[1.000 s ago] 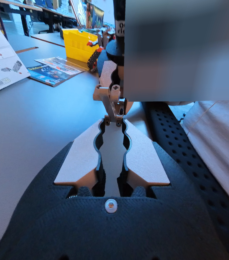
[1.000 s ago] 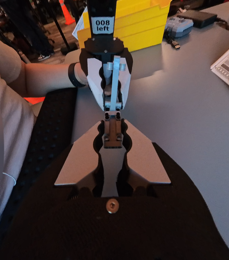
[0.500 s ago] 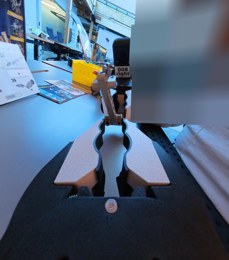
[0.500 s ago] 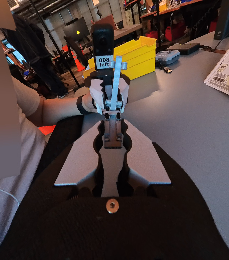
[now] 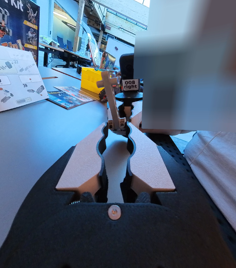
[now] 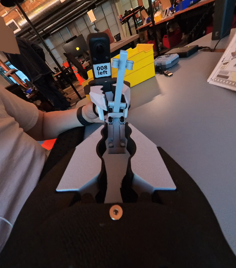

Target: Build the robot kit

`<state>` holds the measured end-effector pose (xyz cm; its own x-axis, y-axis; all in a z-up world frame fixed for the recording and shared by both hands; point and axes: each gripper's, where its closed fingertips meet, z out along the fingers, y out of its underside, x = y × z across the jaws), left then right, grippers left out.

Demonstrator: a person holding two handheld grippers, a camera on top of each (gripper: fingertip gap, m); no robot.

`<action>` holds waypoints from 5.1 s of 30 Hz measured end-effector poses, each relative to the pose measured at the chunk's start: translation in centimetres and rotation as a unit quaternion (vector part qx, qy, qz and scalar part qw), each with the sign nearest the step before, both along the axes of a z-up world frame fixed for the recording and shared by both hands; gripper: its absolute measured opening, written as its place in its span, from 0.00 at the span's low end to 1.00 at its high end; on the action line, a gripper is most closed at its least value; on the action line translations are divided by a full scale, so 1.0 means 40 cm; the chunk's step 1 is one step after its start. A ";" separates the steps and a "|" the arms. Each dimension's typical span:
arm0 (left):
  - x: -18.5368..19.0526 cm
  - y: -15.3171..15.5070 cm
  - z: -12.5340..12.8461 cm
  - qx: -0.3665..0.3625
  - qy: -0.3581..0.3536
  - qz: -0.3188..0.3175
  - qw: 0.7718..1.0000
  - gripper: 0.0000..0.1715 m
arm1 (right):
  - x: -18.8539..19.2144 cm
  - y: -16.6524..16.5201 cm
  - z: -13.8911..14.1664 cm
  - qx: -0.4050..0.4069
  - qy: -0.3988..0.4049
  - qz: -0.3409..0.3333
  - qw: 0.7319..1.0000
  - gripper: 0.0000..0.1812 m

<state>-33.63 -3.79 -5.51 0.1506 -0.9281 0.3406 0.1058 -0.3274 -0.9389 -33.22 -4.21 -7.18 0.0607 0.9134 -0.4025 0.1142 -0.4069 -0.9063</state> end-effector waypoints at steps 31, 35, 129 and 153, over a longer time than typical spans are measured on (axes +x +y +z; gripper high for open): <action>0.070 -0.022 -0.101 0.141 0.215 0.025 0.966 0.13 | 0.013 -0.019 -0.126 0.029 -0.133 0.060 0.989 0.14; 0.088 -0.030 -0.114 0.162 0.243 0.023 0.956 0.13 | 0.033 -0.020 -0.118 0.050 -0.125 0.065 0.989 0.16; 0.059 0.084 -0.176 -0.246 0.143 0.111 0.952 0.13 | 0.049 0.061 -0.134 0.199 -0.238 -0.100 0.945 0.25; 0.037 0.121 -0.205 -0.377 0.064 0.169 0.909 0.13 | 0.049 0.105 -0.187 0.161 -0.280 -0.144 0.935 0.05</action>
<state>-32.13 1.05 -13.69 0.4674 -0.3321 0.8193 0.2258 -0.8512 -0.4738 -31.26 0.00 -14.66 0.4411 0.8955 0.0594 0.5357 -0.2096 -0.8180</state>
